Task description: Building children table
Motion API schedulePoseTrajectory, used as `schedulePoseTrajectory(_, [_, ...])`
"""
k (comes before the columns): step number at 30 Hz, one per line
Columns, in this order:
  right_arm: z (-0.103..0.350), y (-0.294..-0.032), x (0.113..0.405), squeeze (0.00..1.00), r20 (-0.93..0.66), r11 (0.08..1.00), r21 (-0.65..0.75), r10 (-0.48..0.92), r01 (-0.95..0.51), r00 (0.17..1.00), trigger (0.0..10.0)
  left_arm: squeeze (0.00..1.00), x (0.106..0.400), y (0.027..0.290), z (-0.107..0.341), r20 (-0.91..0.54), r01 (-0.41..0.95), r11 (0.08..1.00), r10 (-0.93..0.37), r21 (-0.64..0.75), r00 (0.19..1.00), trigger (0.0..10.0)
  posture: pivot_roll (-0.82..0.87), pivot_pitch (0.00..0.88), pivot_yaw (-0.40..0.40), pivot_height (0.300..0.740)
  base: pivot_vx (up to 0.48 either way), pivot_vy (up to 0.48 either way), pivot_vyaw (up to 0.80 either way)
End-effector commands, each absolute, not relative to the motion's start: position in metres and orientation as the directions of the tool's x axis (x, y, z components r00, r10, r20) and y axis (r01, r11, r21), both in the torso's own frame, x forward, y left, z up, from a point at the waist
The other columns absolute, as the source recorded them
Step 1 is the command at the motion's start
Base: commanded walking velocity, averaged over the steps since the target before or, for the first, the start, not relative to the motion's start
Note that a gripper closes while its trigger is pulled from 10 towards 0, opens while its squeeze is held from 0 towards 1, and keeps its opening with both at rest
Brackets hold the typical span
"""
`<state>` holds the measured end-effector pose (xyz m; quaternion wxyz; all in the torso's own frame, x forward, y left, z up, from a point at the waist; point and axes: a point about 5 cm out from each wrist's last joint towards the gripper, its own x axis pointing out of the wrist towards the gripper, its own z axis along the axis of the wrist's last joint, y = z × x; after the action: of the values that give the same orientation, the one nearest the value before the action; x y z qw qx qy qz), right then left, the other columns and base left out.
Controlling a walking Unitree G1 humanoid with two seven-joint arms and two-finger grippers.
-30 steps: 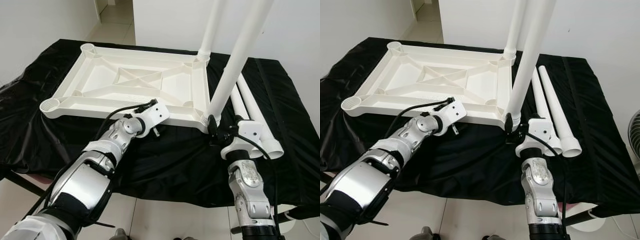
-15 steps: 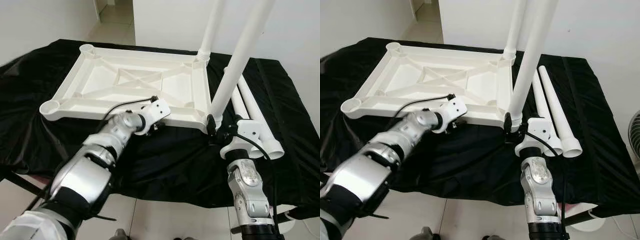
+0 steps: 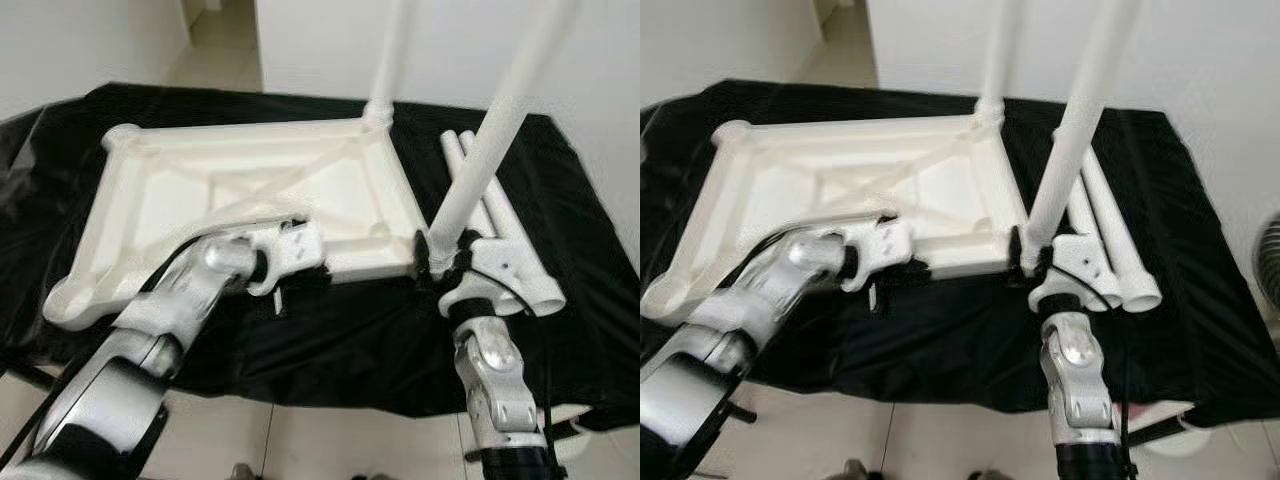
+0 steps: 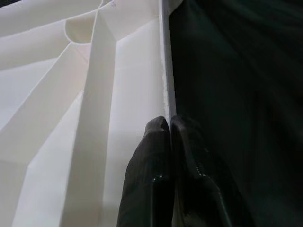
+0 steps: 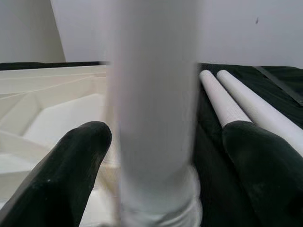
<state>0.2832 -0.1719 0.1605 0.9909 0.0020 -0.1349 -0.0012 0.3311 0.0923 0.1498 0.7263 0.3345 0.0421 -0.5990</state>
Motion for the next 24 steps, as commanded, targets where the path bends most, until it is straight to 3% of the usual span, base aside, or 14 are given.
schedulePoseTrajectory(1, [0.159,-0.172,0.284,0.00,0.261,1.000,0.005,0.002,-0.004,0.965,10.0,0.00,0.305,0.112,0.126,-0.609,0.960,-0.152,-0.793,0.236,0.025,0.5,0.07,0.082,0.019,0.740,0.000,0.000,0.00])
schedulePoseTrajectory(2, [0.159,-0.172,0.284,0.00,0.261,1.000,0.005,0.002,-0.004,0.965,10.0,0.00,0.305,0.112,0.126,-0.609,0.960,-0.152,-0.793,0.236,0.025,0.5,0.07,0.082,0.019,0.740,0.000,0.000,0.00])
schedulePoseTrajectory(3, [0.159,-0.171,0.285,0.00,0.261,1.000,0.004,0.009,-0.010,0.965,10.0,0.00,0.293,0.120,0.127,-0.609,0.958,-0.176,-0.794,0.226,-0.003,2.5,0.08,0.081,0.014,0.740,0.000,0.000,0.00])
schedulePoseTrajectory(4, [0.159,-0.171,0.285,0.00,0.261,1.000,0.004,0.009,-0.010,0.965,10.0,0.00,0.293,0.120,0.127,-0.609,0.958,-0.176,-0.794,0.226,-0.003,2.5,0.08,0.081,0.014,0.740,0.000,0.000,0.00])
schedulePoseTrajectory(5, [0.159,-0.170,0.286,0.00,0.260,1.000,0.002,0.019,-0.020,0.965,10.0,0.00,0.282,0.127,0.129,-0.604,0.958,-0.192,-0.797,0.212,-0.026,1.1,0.09,0.079,0.008,0.740,0.000,0.000,0.00])
schedulePoseTrajectory(8, [0.159,-0.169,0.287,0.00,0.260,1.000,0.001,0.026,-0.027,0.965,10.0,0.00,0.274,0.131,0.130,-0.600,0.958,-0.200,-0.799,0.203,-0.040,1.1,0.09,0.079,0.008,0.740,0.000,0.000,0.00])
schedulePoseTrajectory(9, [0.159,-0.168,0.288,0.00,0.260,0.999,0.001,0.031,-0.033,0.965,10.0,0.00,0.269,0.133,0.130,-0.596,0.958,-0.201,-0.802,0.203,-0.042,3.2,0.10,0.078,0.001,0.740,0.000,0.000,0.00])
schedulePoseTrajectory(10, [0.159,-0.165,0.289,0.00,0.259,0.999,0.001,0.045,-0.046,0.965,10.0,0.00,0.269,0.135,0.130,-0.595,0.962,-0.170,-0.803,0.212,-0.010,7.5,0.11,0.076,-0.012,0.740,0.000,0.000,0.00])
schedulePoseTrajectory(12, [0.159,-0.162,0.291,0.00,0.259,0.997,0.000,0.068,-0.071,0.963,10.0,0.00,0.268,0.135,0.131,-0.579,0.965,-0.133,-0.815,0.228,0.025,10.0,0.11,0.075,-0.016,0.740,0.000,0.000,0.00])
schedulePoseTrajectory(16, [0.159,-0.162,0.291,0.00,0.258,0.997,0.002,0.078,-0.081,0.963,10.0,0.00,0.268,0.131,0.132,-0.560,0.973,-0.070,-0.826,0.220,0.068,10.0,0.11,0.074,-0.022,0.740,0.000,0.000,0.00])
schedulePoseTrajectory(17, [0.159,-0.160,0.291,0.00,0.255,0.995,0.004,0.092,-0.096,0.963,10.0,1.00,0.272,0.127,0.134,-0.532,0.976,-0.010,-0.840,0.216,0.109,10.0,0.11,0.071,-0.031,0.740,0.000,0.000,0.00])
schedulePoseTrajectory(18, [0.159,-0.160,0.291,0.00,0.254,0.994,0.005,0.104,-0.108,0.962,10.0,1.00,0.274,0.124,0.137,-0.513,0.977,0.034,-0.847,0.209,0.140,10.0,0.11,0.071,-0.031,0.740,0.000,0.000,0.00])
schedulePoseTrajectory(24, [0.159,-0.156,0.291,0.00,0.254,0.986,0.026,0.150,-0.162,0.956,10.0,1.00,0.275,0.113,0.148,-0.450,0.960,0.106,-0.866,0.261,0.218,10.0,0.11,0.067,-0.040,0.740,0.000,0.000,0.00])
